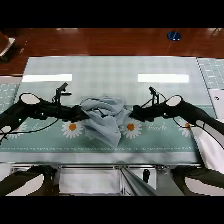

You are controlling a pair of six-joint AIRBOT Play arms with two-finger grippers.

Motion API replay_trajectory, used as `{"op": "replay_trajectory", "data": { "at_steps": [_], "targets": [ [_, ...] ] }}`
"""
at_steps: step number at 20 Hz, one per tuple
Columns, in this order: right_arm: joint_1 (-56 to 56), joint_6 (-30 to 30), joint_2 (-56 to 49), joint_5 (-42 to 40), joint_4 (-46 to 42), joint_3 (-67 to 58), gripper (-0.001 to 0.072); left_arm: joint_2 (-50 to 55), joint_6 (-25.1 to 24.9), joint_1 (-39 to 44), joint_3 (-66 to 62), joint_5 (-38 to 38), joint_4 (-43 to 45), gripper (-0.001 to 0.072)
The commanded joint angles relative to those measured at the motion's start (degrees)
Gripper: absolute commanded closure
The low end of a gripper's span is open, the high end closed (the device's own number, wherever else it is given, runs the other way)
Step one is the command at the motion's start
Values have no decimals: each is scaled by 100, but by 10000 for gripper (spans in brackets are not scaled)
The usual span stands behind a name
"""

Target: Fold the shirts.

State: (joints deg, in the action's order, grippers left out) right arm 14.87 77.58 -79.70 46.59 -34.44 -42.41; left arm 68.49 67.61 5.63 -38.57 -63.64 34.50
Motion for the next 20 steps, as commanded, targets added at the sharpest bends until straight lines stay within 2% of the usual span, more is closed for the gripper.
{"op": "replay_trajectory", "data": {
  "at_steps": [1,3,5,8,12,15,20],
  "targets": [
    [90,-404,-234,203,85,-776,685,-7,-103,-114,-146,-87,31,689],
    [-24,-385,-173,949,-289,-1646,685,-31,-90,-562,-662,-544,33,689],
    [-96,197,149,1340,-1272,-2739,685,-212,105,-1069,-1491,-896,-83,689],
    [-101,1152,815,1499,-3025,-4745,686,-612,570,-1613,-2992,-949,-92,689],
    [-101,1314,1528,2273,-4138,-7051,685,-1067,662,-2055,-4763,-1292,-87,689],
    [-101,1296,2391,2688,-4736,-7471,685,-1611,660,-2179,-5324,-1360,208,689],
    [-101,1316,3615,3729,-5541,-7416,685,-2750,667,-2050,-5189,-1858,1084,689]
  ]
}}
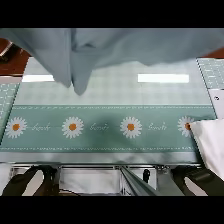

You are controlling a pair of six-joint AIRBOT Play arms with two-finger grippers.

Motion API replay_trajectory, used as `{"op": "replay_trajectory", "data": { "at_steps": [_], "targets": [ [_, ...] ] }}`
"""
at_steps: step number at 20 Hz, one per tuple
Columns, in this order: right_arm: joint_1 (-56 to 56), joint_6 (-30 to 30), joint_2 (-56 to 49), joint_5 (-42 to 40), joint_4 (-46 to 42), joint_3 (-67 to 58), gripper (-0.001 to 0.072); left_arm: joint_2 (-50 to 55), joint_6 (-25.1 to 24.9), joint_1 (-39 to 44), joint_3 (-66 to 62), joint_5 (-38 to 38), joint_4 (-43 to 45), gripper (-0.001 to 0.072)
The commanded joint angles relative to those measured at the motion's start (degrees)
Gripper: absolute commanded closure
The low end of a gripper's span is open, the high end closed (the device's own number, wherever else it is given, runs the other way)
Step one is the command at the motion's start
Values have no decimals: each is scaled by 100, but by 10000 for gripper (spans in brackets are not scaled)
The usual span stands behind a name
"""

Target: Fold the shirts.

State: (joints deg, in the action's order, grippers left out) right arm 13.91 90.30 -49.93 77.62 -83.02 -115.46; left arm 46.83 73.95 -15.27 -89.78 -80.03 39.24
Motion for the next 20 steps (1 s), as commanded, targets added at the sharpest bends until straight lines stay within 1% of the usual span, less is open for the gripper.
{"op": "replay_trajectory", "data": {
  "at_steps": [1,4,7,10,12,14,16,18,20],
  "targets": [
    [-4,68,813,787,-745,-63,685,-837,31,111,-26,-216,723,689],
    [-4,245,1207,1178,-754,205,685,-1471,31,417,-22,-219,1093,689],
    [-4,365,1349,1394,-754,763,685,-1639,33,802,223,-356,1093,689],
    [-4,444,1349,1222,-693,1843,685,-1587,28,1043,1329,-422,1054,689],
    [-4,509,1340,780,-693,2857,685,-1458,26,1106,2444,-214,890,689],
    [-7,592,1202,118,-807,3926,685,-1241,24,1244,3609,533,782,689],
    [-7,817,789,-444,-1110,4673,685,-857,24,1499,4492,1580,767,689],
    [-212,876,81,-885,-1137,4826,685,-240,24,1864,4892,2444,767,689],
    [-675,859,-669,-1453,-647,4739,685,555,24,2232,4802,2924,680,688]
  ]
}}
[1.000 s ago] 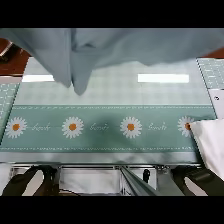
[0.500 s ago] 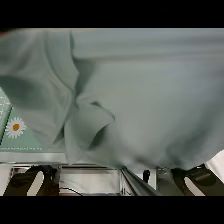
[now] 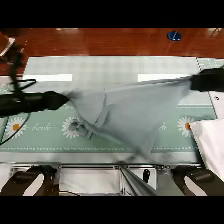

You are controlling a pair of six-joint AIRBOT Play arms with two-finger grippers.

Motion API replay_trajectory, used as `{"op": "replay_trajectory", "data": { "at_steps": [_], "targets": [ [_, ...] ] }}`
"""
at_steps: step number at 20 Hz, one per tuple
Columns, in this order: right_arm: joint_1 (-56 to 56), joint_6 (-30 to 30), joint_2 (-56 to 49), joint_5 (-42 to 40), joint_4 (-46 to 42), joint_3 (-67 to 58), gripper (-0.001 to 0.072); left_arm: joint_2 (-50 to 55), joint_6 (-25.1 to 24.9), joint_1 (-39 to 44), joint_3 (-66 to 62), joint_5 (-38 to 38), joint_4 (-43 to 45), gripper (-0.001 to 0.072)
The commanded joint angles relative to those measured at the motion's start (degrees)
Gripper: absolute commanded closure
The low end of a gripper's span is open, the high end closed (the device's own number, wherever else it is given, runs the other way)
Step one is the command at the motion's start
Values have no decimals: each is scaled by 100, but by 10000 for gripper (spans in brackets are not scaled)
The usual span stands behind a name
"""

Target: Fold the shirts.

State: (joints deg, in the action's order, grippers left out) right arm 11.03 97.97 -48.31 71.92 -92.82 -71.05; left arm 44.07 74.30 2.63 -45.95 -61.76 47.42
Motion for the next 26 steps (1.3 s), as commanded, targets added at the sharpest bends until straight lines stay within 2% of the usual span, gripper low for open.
{"op": "replay_trajectory", "data": {
  "at_steps": [1,4,5,6,7,8,10,12,13,15,17,19,21,26],
  "targets": [
    [-688,52,-1220,-1110,769,219,685,1224,-9,603,313,1360,-225,687],
    [-1399,-396,-2201,-1263,2264,2,685,2140,-7,787,-140,1639,-411,653],
    [-1591,-566,-2465,-1207,2804,-48,684,2389,-7,782,-341,1453,-415,560],
    [-1749,-688,-2636,-1172,3235,-55,654,2573,-9,761,-520,1200,-411,363],
    [-1906,-737,-2750,-1115,3563,-57,438,2723,-11,713,-723,868,-308,199],
    [-2057,-890,-2778,-977,3751,-57,304,2809,-9,621,-933,459,-61,199],
    [-2459,-1386,-2715,-227,3722,-90,304,2785,15,227,-1294,-450,610,199],
    [-2909,-1639,-2494,752,2824,-9,305,2553,103,-437,-1266,-780,1421,199],
    [-3152,-1631,-2256,920,2291,256,306,2444,179,-837,-1132,-813,1709,200],
    [-3661,-1493,-1655,682,2090,1213,307,2413,184,-1530,-732,-994,1714,200],
    [-3960,-1681,-1165,433,2656,2315,307,2518,7,-1864,-299,-1095,1613,200],
    [-3982,-2015,-975,420,3209,3119,307,2677,-450,-1869,-35,-1143,1309,200],
    [-3978,-2282,-968,507,3703,3613,307,2927,-686,-1744,9,-1196,1049,200],
    [-3978,-2402,-968,590,3834,3941,307,3550,-922,-1130,7,-1180,813,200]
  ]
}}
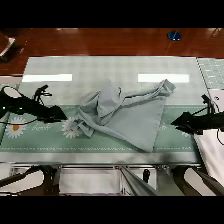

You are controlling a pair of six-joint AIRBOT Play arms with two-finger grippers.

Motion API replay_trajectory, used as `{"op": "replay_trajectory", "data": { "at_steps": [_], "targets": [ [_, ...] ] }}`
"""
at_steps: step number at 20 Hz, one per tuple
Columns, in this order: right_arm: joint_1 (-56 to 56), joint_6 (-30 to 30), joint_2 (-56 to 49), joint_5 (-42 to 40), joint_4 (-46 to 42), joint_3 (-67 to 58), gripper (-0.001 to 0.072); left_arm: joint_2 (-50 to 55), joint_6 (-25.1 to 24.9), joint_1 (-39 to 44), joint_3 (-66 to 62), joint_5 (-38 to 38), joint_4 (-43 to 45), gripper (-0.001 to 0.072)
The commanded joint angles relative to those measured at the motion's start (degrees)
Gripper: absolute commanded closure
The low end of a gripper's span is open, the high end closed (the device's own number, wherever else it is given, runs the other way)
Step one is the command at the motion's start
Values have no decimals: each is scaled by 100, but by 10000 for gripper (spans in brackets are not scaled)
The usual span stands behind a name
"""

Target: Fold the shirts.

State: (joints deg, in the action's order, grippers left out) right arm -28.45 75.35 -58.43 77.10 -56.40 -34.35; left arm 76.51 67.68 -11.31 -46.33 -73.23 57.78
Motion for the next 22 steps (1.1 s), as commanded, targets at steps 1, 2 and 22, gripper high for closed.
{"op": "replay_trajectory", "data": {
  "at_steps": [1,2,22],
  "targets": [
    [-31,-138,44,74,188,271,307,398,-337,389,44,-20,-387,200],
    [-31,-136,44,74,190,271,307,485,-433,520,44,-9,-566,200],
    [2693,887,-1167,-898,133,442,307,846,-682,907,31,-131,-728,689]
  ]
}}
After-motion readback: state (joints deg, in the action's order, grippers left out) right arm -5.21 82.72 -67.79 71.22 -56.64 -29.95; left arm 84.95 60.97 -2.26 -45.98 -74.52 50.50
